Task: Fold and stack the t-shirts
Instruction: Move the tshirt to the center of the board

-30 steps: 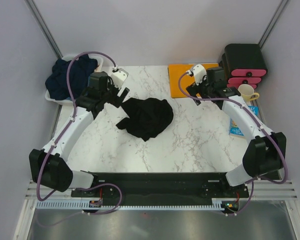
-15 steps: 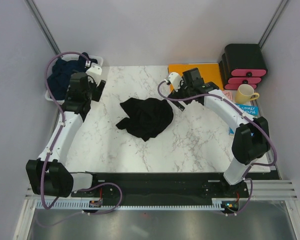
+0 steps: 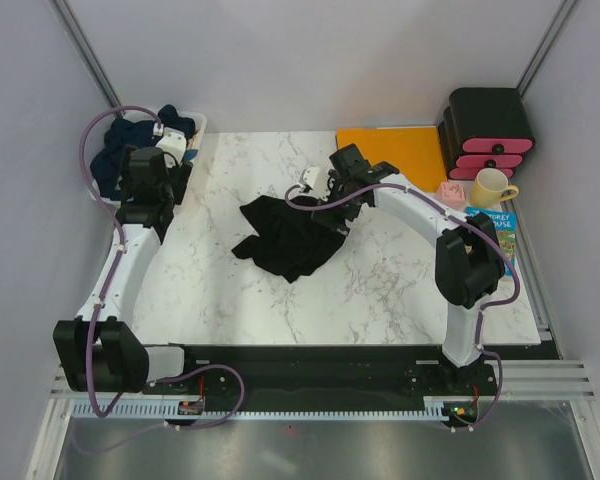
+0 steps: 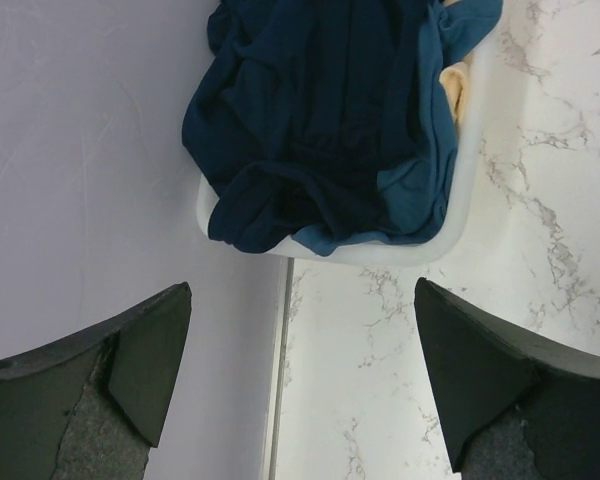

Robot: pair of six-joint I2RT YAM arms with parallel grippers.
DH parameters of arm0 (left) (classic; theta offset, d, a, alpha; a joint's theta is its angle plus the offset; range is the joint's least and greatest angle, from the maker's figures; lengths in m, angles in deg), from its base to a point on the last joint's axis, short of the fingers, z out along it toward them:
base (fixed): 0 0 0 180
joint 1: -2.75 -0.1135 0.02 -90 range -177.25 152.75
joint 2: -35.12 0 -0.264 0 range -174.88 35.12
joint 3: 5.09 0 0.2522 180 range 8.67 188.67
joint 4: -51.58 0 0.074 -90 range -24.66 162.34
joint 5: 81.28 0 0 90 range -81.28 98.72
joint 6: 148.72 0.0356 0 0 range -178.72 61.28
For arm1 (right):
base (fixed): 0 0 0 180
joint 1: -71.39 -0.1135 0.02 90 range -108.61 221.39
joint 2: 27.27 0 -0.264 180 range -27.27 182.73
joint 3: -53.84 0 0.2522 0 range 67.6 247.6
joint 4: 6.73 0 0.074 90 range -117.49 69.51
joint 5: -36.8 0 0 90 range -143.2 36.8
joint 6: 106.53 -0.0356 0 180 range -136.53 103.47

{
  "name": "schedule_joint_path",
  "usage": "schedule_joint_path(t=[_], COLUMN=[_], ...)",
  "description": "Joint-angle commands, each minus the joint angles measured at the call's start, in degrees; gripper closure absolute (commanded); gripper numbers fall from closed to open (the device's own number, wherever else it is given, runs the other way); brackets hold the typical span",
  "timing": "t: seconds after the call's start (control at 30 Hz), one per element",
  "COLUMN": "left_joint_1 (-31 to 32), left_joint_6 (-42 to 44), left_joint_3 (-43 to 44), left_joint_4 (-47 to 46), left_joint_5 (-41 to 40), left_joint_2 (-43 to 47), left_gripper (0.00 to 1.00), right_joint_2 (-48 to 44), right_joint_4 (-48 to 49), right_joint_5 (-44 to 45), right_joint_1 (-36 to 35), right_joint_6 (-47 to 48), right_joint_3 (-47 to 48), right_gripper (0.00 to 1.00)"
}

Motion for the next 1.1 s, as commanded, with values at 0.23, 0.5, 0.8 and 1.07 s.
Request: schedule_joint_path(t=[0.23, 0.5, 0.8, 1.07], left_joint_1=[-2.8, -2.8, 1.2, 8.3], left_joint_6=[-1.2, -2.0, 13.0, 8.4], left_joint_3=[-3.4, -4.2, 0.0, 14.6], left_joint_4=[-1.8, -1.8, -10.5, -22.6], left_joint_5=[2.0, 13.2, 50.6, 49.5], left_joint_2=[2.5, 0.9, -12.1, -28.9], left_gripper=[0.05, 0.00, 0.00, 0.00], right_joint_2=[4.8, 6.2, 3.6, 0.9], right_joint_4=[-3.8, -4.7, -4.6, -4.5], right_joint_5=[-1.9, -0.6, 2.9, 7.3], right_joint_1=[-2.7, -3.2, -3.1, -2.9], right_joint_6=[2.6, 2.9, 4.0, 4.1], right_joint_3=[4.2, 7.0, 4.4, 3.0], right_gripper=[0.02, 0.02, 0.02, 0.02])
